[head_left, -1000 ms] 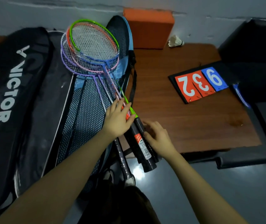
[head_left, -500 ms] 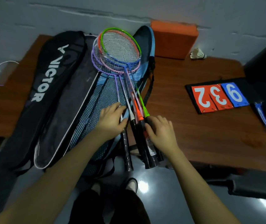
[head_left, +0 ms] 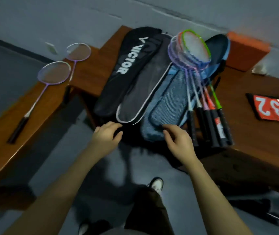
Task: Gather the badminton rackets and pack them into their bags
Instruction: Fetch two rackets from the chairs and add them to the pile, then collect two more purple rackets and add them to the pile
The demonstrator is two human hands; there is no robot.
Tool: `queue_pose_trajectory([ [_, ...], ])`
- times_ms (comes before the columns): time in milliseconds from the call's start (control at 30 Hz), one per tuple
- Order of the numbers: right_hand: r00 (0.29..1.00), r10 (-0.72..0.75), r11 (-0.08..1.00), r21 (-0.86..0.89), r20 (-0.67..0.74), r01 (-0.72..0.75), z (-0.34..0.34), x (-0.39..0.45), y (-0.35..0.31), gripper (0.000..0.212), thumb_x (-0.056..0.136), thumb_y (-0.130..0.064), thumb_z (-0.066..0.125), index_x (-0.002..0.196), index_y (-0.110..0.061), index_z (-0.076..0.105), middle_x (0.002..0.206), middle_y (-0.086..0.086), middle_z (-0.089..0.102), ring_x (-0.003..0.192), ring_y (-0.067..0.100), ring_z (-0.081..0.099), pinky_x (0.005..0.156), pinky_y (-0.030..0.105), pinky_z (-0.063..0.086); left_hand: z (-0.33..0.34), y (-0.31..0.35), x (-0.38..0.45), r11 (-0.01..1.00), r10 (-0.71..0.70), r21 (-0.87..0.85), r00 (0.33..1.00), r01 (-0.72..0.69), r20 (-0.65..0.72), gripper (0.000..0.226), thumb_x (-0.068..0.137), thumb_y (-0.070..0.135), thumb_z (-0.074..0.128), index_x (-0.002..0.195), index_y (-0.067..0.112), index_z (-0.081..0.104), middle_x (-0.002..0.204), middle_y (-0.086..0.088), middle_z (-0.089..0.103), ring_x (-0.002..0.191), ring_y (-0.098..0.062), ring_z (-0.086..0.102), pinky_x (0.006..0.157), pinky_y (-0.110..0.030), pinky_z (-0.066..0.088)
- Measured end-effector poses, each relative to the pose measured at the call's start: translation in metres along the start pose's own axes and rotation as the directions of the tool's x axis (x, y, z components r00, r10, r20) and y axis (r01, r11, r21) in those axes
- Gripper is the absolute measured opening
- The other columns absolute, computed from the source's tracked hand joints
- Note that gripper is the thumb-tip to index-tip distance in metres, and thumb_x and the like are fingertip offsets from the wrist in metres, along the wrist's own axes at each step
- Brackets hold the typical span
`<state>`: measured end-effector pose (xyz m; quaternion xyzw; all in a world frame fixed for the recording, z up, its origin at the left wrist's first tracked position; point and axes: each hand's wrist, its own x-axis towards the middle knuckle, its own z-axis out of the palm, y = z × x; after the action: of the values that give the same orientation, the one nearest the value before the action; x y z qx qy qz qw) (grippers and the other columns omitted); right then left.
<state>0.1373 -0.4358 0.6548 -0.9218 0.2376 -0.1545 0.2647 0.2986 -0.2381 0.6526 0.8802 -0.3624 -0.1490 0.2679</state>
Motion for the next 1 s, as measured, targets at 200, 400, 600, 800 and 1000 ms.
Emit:
queue_pose_trajectory([
  [200, 0.976, 0.077, 0.995, 0.047, 0.202, -0.088, 0.098, -0.060, -0.110, 0.026, 0.093, -0.022, 0.053, 0.116, -0.014, 0.063, 0.112, 0.002, 0.066, 0.094, 0.019, 0.063, 0.078, 0.028, 0.048, -0.052, -0.134, -0.109, 0.976, -0.201, -0.080, 0.980, 0.201, 0.012, 0.038, 0.090, 0.029, 0.047, 0.117, 0.004, 0.059, 0.117, -0.016, 0.059, 0.106, -0.033, 0.057, 0.094, -0.042, 0.044],
  [400, 0.899, 0.144, 0.989, -0.037, 0.413, -0.141, 0.177, -0.049, -0.180, 0.031, 0.094, -0.025, 0.049, 0.123, -0.015, 0.056, 0.118, 0.006, 0.062, 0.105, 0.025, 0.058, 0.086, 0.036, 0.048, -0.089, -0.224, -0.154, 0.923, -0.362, -0.108, 0.929, 0.368, 0.076, 0.035, 0.093, 0.022, 0.050, 0.124, 0.006, 0.054, 0.126, -0.014, 0.055, 0.113, -0.030, 0.054, 0.099, -0.040, 0.042],
  [600, 0.762, 0.250, 0.961, -0.061, 0.597, -0.268, 0.258, 0.010, -0.220, 0.038, 0.093, -0.022, 0.047, 0.129, -0.010, 0.049, 0.107, 0.018, 0.066, 0.095, 0.030, 0.062, 0.086, 0.041, 0.051, -0.107, -0.301, -0.141, 0.771, -0.580, -0.212, 0.799, 0.601, 0.155, 0.031, 0.091, 0.018, 0.050, 0.118, 0.004, 0.056, 0.119, -0.016, 0.059, 0.110, -0.029, 0.055, 0.097, -0.041, 0.044],
  [800, 0.740, 0.255, 0.951, -0.024, 0.622, -0.308, 0.335, 0.106, -0.249, 0.033, 0.093, -0.019, 0.049, 0.125, -0.008, 0.052, 0.106, 0.016, 0.065, 0.094, 0.029, 0.061, 0.081, 0.035, 0.048, -0.133, -0.370, -0.065, 0.580, -0.725, -0.344, 0.660, 0.738, 0.195, 0.029, 0.094, 0.019, 0.045, 0.118, 0.005, 0.055, 0.115, -0.013, 0.059, 0.106, -0.027, 0.055, 0.087, -0.031, 0.040],
  [1000, 0.704, 0.292, 0.924, -0.001, 0.648, -0.382, 0.388, 0.212, -0.270, 0.033, 0.094, -0.016, 0.048, 0.126, -0.008, 0.051, 0.108, 0.018, 0.064, 0.098, 0.032, 0.060, 0.085, 0.038, 0.048, -0.164, -0.419, 0.035, 0.545, -0.740, -0.314, 0.622, 0.778, 0.255, 0.029, 0.096, 0.018, 0.042, 0.123, 0.011, 0.050, 0.107, -0.006, 0.060, 0.098, -0.020, 0.056, 0.083, -0.029, 0.042],
])
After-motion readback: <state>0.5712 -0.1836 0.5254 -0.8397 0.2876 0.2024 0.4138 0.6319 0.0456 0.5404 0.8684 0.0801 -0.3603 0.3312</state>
